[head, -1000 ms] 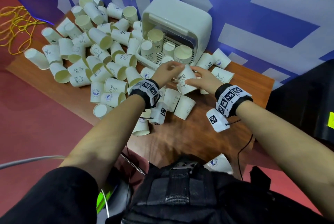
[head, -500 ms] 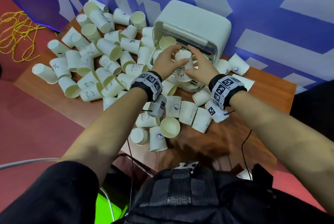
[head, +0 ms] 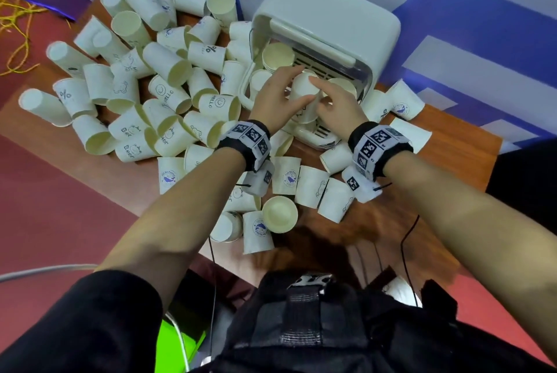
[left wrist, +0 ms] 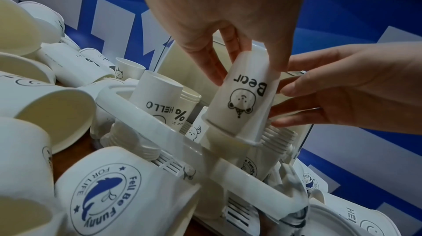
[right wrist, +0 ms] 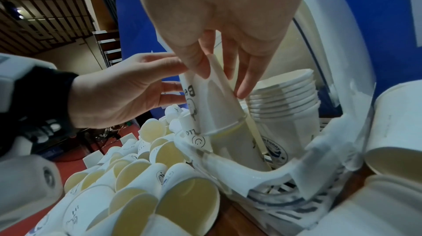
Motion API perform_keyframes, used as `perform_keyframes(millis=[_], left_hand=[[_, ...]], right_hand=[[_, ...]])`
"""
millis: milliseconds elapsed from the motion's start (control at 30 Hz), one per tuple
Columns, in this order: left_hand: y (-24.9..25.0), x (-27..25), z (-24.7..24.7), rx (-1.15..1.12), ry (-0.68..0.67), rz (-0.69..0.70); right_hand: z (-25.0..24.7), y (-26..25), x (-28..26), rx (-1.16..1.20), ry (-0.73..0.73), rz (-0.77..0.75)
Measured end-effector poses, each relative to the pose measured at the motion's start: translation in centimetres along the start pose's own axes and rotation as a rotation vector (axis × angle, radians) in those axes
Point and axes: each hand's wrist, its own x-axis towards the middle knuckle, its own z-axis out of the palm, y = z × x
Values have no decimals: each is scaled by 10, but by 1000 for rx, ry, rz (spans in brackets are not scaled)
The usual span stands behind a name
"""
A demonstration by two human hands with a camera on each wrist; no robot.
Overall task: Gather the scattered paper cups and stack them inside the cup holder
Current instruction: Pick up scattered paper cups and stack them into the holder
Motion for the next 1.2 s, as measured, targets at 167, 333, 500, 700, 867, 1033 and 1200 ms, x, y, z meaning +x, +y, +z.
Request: perform_keyframes(millis=[167,333,500,700,867,1033,1200], left_hand=[[-6,0,5,2,-7,54],[-7,3,8,1,-30,59],[-19,4,15,36,-103,24],[-21,6,18,-7,-84,21],[-23,8,17,14,-113,52],[-30,7,20,137,-261,43],[-26,10,21,113,-206,58]], right_hand=[[-1,10,0,-32,1,-92],[-3,13,1,-106,5,-117],[-1,17,1,-312,-65,-131],[-2,22,-2,-402,-35,-211],[-1,23,2,-456,-70,-223],[-2,25,2,-485,-32,-269],[-1,25,2,-443,10,-288]])
